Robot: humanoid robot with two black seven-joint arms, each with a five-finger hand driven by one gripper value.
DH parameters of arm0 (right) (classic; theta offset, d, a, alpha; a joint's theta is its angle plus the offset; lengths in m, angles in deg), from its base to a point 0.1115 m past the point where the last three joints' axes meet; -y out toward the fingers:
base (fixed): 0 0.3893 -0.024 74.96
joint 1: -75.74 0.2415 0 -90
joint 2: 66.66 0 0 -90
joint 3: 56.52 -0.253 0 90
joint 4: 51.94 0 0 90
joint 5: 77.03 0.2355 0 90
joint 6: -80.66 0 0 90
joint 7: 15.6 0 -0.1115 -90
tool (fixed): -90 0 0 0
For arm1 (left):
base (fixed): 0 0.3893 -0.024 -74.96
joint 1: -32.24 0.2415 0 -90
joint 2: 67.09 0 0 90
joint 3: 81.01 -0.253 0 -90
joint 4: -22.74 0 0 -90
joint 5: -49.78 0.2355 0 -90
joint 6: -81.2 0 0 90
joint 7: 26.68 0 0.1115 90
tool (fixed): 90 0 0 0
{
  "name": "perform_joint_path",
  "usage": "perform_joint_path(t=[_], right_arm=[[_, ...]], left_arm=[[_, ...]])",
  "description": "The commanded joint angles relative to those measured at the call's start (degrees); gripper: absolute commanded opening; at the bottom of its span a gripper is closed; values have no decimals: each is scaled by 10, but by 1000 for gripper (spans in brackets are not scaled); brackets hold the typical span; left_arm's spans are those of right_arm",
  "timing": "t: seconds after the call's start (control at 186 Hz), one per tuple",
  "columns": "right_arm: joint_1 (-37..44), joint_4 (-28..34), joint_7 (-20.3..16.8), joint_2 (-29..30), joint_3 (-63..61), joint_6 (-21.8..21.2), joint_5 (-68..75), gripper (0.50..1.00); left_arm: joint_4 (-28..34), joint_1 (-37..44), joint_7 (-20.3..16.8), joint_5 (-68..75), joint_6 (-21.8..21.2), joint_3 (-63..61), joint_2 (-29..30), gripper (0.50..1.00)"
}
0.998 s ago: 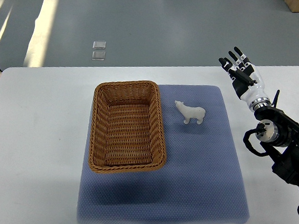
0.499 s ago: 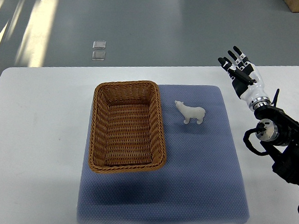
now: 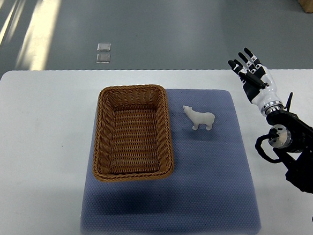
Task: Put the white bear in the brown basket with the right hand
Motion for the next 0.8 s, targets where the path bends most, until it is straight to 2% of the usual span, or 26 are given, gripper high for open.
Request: perform_joint_path(t=[0.0,0.392,0.794], right_arm=[[0,0,-1,1,0,1,0,926],[1,2,0,0,9,-1,-1,926],[2,4,0,-19,18,-41,-48,926]], left_arm=[[-2,0,1,0,0,0,0,1000],[-1,0,1,0,-1,-1,0,1000],[0,0,1,0,-1,-1,0,1000]])
